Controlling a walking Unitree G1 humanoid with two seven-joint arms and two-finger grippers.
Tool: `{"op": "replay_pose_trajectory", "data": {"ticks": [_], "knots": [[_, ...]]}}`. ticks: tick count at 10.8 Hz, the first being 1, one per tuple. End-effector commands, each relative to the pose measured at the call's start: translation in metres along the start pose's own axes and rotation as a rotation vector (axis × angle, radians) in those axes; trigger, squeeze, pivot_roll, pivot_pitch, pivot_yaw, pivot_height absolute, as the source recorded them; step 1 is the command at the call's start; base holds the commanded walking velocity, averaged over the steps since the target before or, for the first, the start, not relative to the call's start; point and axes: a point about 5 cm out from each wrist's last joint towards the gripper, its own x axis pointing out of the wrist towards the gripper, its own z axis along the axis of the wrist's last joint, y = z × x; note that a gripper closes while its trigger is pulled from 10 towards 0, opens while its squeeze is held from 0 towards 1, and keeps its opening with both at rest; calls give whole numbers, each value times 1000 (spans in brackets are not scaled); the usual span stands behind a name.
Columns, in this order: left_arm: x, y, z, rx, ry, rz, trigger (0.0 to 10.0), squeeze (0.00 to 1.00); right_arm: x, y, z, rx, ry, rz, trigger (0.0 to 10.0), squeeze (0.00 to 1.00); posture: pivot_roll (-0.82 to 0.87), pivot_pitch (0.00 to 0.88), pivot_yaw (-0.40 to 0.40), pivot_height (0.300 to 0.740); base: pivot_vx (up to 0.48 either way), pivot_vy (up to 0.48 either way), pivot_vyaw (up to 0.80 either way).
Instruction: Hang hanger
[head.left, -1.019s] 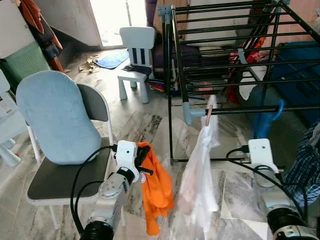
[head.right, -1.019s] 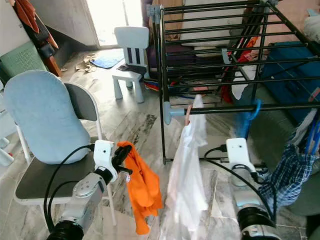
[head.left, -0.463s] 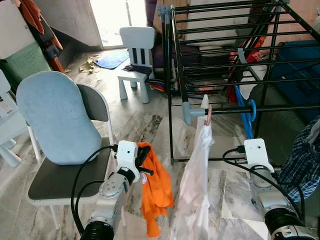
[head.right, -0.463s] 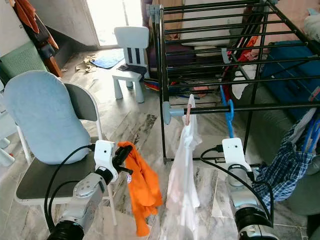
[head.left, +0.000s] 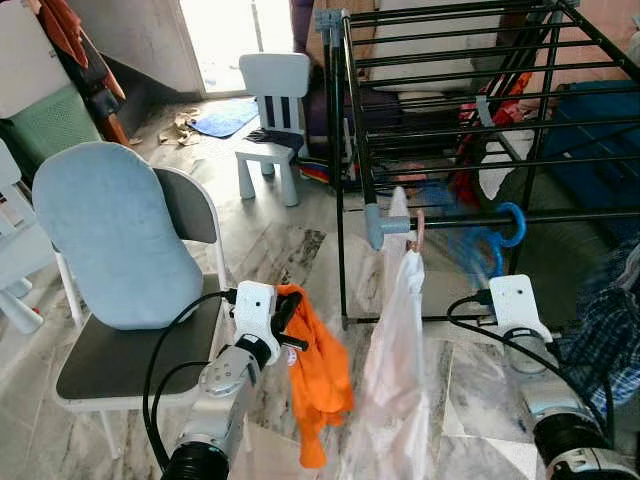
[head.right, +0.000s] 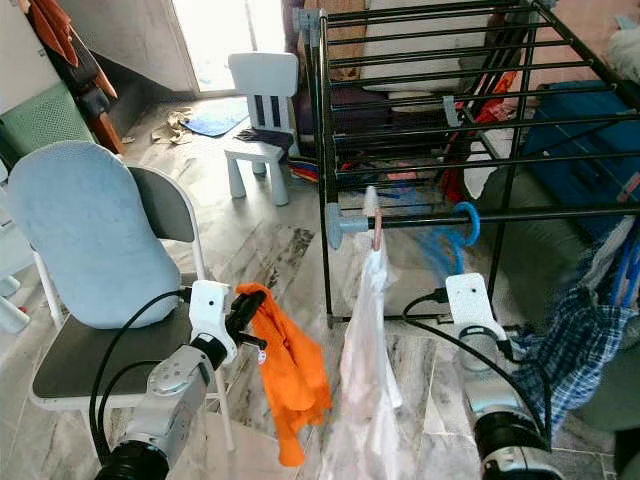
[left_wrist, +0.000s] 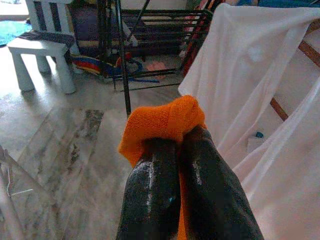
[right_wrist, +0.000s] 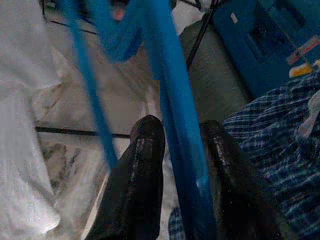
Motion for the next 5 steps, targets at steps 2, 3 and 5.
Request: {"op": "replay_pose_trajectory", "data": {"ticks": [2,3,5], "knots": [[3,1,4,15,-1,-7,10000,0,4,1,9,-10,-21,9,10000,718,-160,0,107,740,0,0,0],[3,0,4,15,0,-9,10000,0,5,2,12,-18,-30,20,10000,0,-159,0,107,740,0,0,0],[3,1,3,17,4,-9,10000,0,8,1,18,-20,-49,54,9843,0,-158,0,105,740,0,0,0]]}}
